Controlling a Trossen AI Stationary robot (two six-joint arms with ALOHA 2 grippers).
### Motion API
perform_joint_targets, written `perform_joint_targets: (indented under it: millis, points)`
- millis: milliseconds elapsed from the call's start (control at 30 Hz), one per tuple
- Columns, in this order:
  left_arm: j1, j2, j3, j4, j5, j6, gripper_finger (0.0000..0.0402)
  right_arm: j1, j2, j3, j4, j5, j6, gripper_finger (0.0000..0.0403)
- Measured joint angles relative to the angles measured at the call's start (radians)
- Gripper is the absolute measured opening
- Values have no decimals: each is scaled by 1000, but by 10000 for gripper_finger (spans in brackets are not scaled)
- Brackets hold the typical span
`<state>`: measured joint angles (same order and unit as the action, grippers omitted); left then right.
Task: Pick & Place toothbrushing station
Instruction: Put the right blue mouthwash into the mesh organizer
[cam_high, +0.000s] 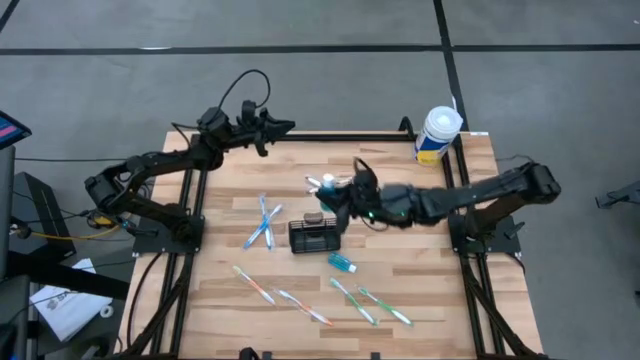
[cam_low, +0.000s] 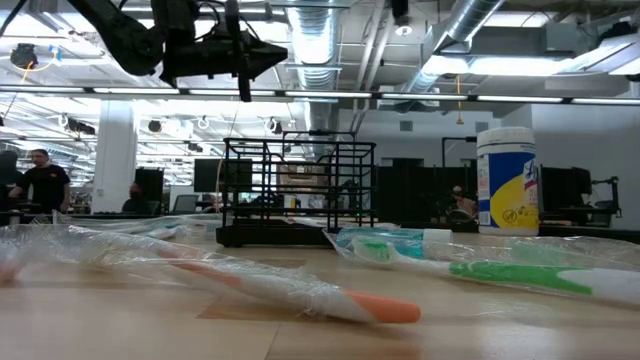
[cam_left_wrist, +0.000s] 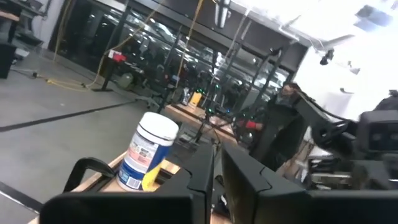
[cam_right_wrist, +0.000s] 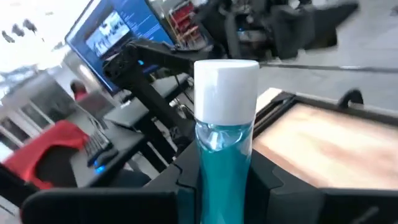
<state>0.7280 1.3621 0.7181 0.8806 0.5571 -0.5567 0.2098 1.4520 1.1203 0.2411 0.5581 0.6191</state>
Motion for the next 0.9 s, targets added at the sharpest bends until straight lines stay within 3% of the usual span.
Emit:
perform_joint_targets:
  millis: [233, 533, 633, 900]
  points:
    - [-55, 0, 0, -98, -13, 88, 19, -1, 44, -141, 113, 72, 45, 56]
    - [-168, 0, -1, -115, -26, 112, 18, -22, 178, -139, 255, -34, 2, 56]
    - [-197, 0, -1, -119, -6, 58, 20, -21, 198, -139, 281, -52, 1, 56]
    - [-241, 0, -1, -183, 136, -11, 90, -61, 184, -138, 237, -114, -50, 56]
